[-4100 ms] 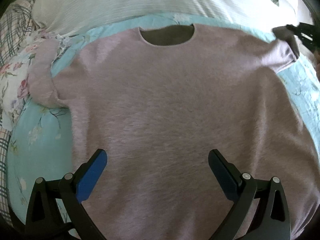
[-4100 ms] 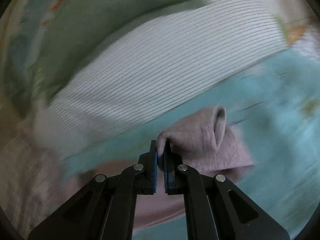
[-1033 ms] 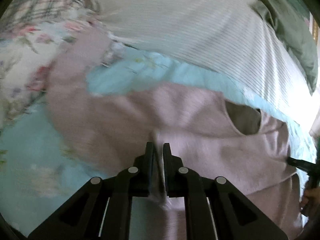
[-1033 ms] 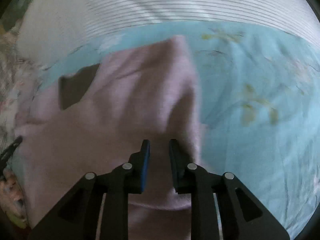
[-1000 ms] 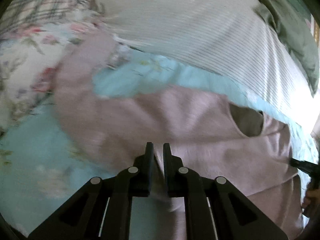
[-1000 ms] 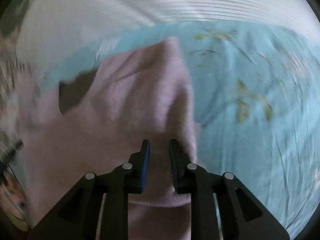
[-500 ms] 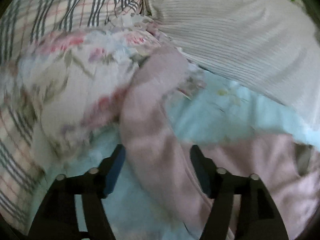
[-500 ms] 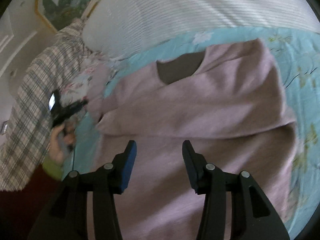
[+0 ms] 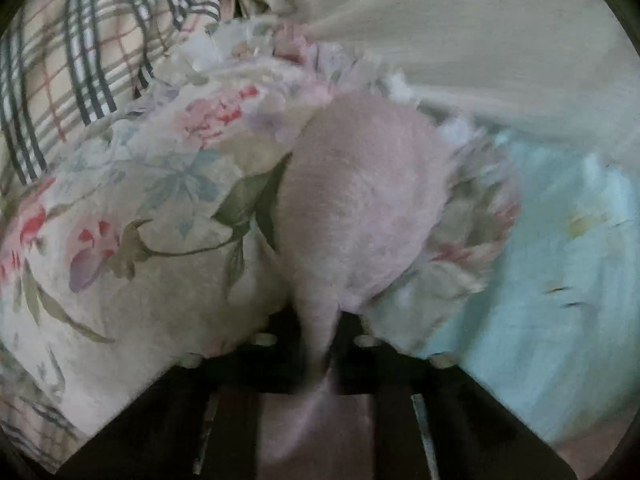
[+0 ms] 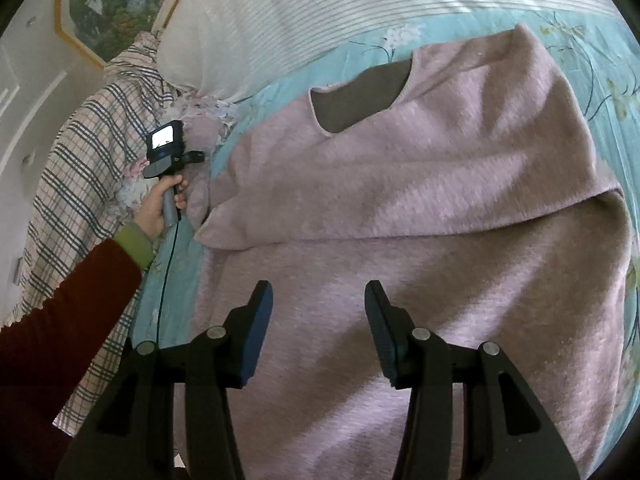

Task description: Fold small clothes

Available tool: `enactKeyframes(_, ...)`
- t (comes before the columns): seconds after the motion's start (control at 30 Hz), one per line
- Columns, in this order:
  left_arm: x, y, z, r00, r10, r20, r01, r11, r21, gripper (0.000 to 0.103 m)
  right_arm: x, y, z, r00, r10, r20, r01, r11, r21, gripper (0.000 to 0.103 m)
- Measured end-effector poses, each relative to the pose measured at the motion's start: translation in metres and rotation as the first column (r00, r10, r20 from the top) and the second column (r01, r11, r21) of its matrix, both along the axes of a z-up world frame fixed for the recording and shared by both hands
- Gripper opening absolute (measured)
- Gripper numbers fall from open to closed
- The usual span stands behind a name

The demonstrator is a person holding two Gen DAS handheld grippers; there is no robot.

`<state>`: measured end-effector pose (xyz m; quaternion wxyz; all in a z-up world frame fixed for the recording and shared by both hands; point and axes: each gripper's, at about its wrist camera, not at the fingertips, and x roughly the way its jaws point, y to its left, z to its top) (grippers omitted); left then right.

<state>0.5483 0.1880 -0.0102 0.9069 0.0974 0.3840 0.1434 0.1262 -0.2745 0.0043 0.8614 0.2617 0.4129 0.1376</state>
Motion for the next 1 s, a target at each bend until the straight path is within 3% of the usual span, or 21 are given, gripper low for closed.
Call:
enactKeyframes(0.1,-0.032,0.011,0.021,0.995,-0.068,0.066,0.078,0.984,-0.160,0.003,-0.002,0.001,0.004,1.000,-0.004,0.015,0.003,1.000,0.008,0.049)
enactKeyframes(0.2,-0.069,0.008,0.047,0.980,-0.143,0.140,0.175,0.951,-0.254,0.003,-0.006,0.004,0.010,0.999,-0.003,0.041,0.002,1.000,0.024,0.049)
enactKeyframes(0.33,-0.128,-0.019,0.084,0.923,-0.290,0.253,0.368,0.856,-0.364,0.003,-0.011,0.008,0.018,0.998,0.003,0.070,-0.006,0.999,0.036,0.049)
enactKeyframes(0.4,-0.155,-0.048,0.099,0.871,-0.387,0.303,0.485,0.772,-0.410,0.003,-0.013,0.008,0.019,0.997,0.004,0.073,-0.007,0.999,0.042,0.049)
enactKeyframes(0.47,-0.175,-0.075,0.107,0.830,-0.454,0.325,0.557,0.711,-0.429,0.003,-0.014,0.006,0.019,0.997,-0.003,0.072,0.000,0.999,0.052,0.049)
enactKeyframes(0.63,-0.205,-0.159,0.097,0.715,-0.631,0.302,0.680,0.526,-0.510,0.004,-0.022,-0.007,0.022,0.994,-0.070,0.082,0.065,0.996,0.054,0.049)
enactKeyframes(0.7,-0.213,-0.191,0.085,0.677,-0.682,0.277,0.704,0.489,-0.515,0.004,-0.028,-0.017,0.021,0.991,-0.105,0.083,0.101,0.994,0.052,0.049)
enactKeyframes(0.73,-0.219,-0.214,0.073,0.656,-0.712,0.252,0.715,0.478,-0.510,0.004,-0.030,-0.021,0.020,0.990,-0.116,0.082,0.112,0.992,0.051,0.049)
enactKeyframes(0.83,-0.216,-0.252,0.040,0.628,-0.756,0.182,0.706,0.456,-0.542,0.004,-0.034,-0.036,0.015,0.985,-0.159,0.064,0.158,0.987,0.029,0.049)
enactKeyframes(0.9,-0.210,-0.280,0.013,0.632,-0.767,0.113,0.691,0.491,-0.531,0.004,-0.032,-0.044,0.011,0.982,-0.179,0.052,0.179,0.984,0.005,0.049)
enactKeyframes(0.93,-0.205,-0.288,0.006,0.629,-0.772,0.090,0.683,0.494,-0.538,0.005,-0.030,-0.047,0.008,0.982,-0.185,0.046,0.186,0.983,-0.004,0.049)
enactKeyframes(1.0,-0.183,-0.304,-0.021,0.642,-0.767,0.013,0.657,0.540,-0.526,0.005,-0.025,-0.055,0.004,0.980,-0.197,0.034,0.198,0.980,-0.015,0.049)
